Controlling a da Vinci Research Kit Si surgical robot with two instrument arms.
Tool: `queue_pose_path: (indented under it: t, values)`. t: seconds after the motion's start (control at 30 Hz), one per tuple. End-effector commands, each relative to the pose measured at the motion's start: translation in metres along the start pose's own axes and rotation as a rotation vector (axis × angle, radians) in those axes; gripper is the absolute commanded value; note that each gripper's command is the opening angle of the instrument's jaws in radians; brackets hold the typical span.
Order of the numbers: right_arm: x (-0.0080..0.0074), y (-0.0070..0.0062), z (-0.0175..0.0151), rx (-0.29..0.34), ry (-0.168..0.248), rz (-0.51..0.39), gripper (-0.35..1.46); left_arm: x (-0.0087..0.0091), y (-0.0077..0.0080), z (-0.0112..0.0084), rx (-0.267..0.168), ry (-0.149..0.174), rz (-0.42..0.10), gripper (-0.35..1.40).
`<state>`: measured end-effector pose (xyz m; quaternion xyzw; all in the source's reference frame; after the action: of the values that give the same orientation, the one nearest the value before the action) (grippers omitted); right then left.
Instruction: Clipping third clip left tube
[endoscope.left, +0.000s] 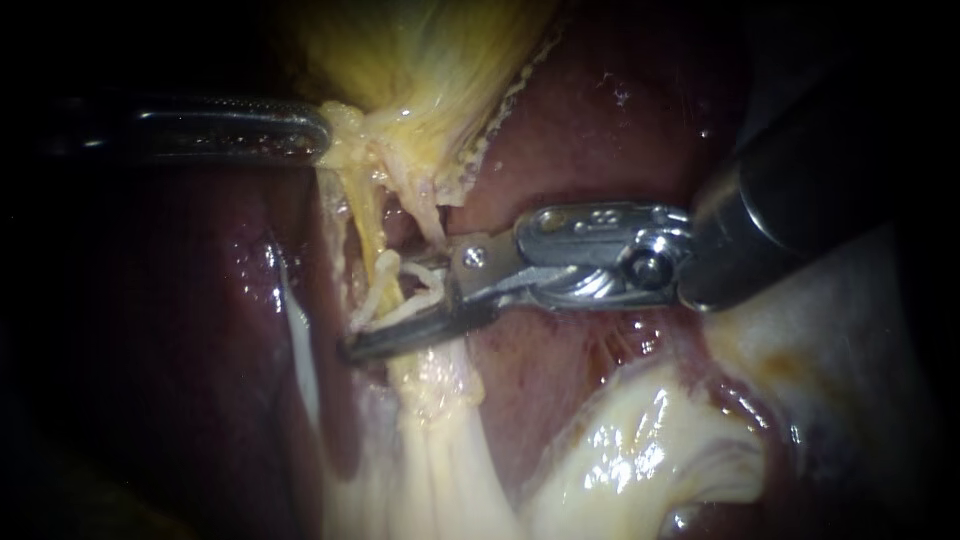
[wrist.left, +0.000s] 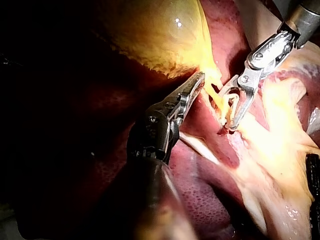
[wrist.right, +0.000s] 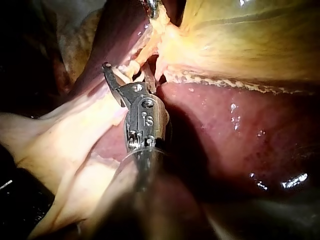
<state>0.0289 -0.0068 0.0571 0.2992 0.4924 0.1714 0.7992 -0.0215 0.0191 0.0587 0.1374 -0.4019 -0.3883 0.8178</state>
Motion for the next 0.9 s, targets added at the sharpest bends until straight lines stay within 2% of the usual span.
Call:
queue_pose_path:
  t: [0.03, 0.37, 0.5, 0.6, 0.67, 0.73, 0.83, 0.9]
  values:
    - [0.0002, 0.0001, -0.0001, -0.004, 0.007, 0.003, 0.47, 0.0000, 0.0000, 0.0000, 0.000, 0.000, 0.000, -0.35]
    - [0.0029, 0.0016, -0.0015, -0.018, 0.087, 0.013, 0.48, 0.0000, 0.0000, 0.0000, -0.001, 0.000, 0.001, -0.35]
    - [0.0033, 0.0017, -0.0018, -0.015, 0.109, 0.018, 0.48, 0.0001, 0.0000, 0.0001, -0.001, 0.000, 0.001, -0.35]
    - [0.0033, 0.0017, -0.0018, -0.008, 0.146, 0.020, 0.48, 0.0001, 0.0000, 0.0001, -0.001, 0.000, 0.001, -0.35]
    - [0.0033, 0.0017, -0.0018, 0.035, 0.207, 0.058, 0.47, 0.0001, 0.0000, 0.0001, -0.001, 0.000, 0.001, -0.35]
    - [0.0033, 0.0017, -0.0017, 0.126, 0.264, 0.128, 0.47, 0.0001, 0.0000, 0.0001, -0.001, 0.000, 0.001, -0.35]
    - [0.0032, 0.0013, -0.0018, 0.244, 0.322, 0.197, 0.45, 0.0001, 0.0000, 0.0001, -0.001, 0.000, 0.001, -0.35]
    - [0.0033, 0.0010, -0.0018, 0.279, 0.350, 0.209, 0.45, 0.0001, 0.0000, 0.0001, -0.001, 0.000, 0.001, -0.35]
